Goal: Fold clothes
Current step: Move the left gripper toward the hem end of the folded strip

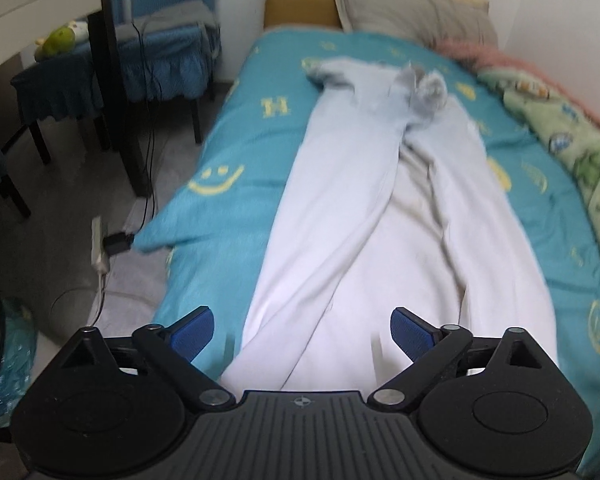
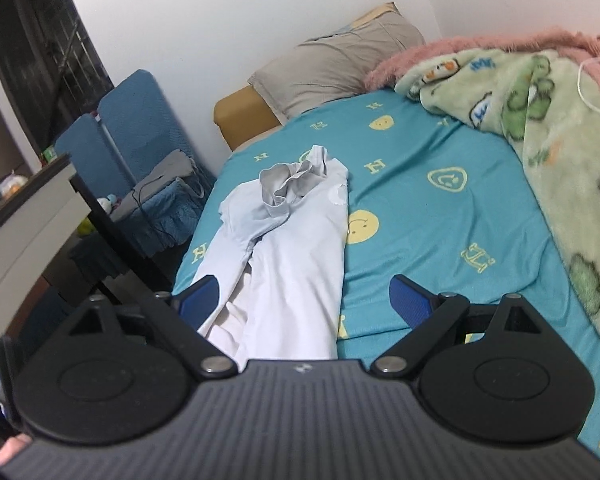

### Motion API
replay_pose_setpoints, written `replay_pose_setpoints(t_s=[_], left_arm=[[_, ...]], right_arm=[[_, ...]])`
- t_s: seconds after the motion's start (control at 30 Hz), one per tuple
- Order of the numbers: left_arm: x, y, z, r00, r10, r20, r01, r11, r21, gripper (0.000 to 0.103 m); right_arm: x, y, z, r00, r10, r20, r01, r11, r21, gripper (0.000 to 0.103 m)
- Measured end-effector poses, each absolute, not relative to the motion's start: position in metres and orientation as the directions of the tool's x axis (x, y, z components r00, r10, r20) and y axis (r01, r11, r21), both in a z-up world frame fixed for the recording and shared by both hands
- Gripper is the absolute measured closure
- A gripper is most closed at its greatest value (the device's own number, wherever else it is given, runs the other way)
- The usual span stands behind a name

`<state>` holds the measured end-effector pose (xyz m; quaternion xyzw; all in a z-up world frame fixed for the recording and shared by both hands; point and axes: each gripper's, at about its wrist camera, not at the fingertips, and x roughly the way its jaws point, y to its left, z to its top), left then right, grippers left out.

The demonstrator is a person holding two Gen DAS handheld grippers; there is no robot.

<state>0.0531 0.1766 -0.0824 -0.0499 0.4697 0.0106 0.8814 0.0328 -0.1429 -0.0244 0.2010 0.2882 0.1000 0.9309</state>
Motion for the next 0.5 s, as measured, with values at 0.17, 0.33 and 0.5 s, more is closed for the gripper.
replay_pose_setpoints(t_s=[0.17, 0.33, 0.5], left_arm=[[0.049, 0.184, -0.080, 0.461, -0.077, -0.884, -0.021, 0.995, -0.098, 0.022], [0.049, 0.195, -0.082, 0.379, 0.013, -0.925, -0.002, 1.000, 0.014, 0.034], [0.054, 0.223, -0.088, 0.285, -0.024, -0.958, -0.047, 0.998, -0.039, 0.042]], right_arm=[[0.038, -0.147, -0.034, 0.797, 0.336, -0.502, -0.071, 0.877, 0.475, 0.010], [0.048, -0.150, -0.040, 0.782, 0.353, -0.513, -0.052, 0.858, 0.510, 0.010], [0.053, -0.152, -0.043, 0.776, 0.363, -0.516, -0.044, 0.847, 0.530, 0.010]])
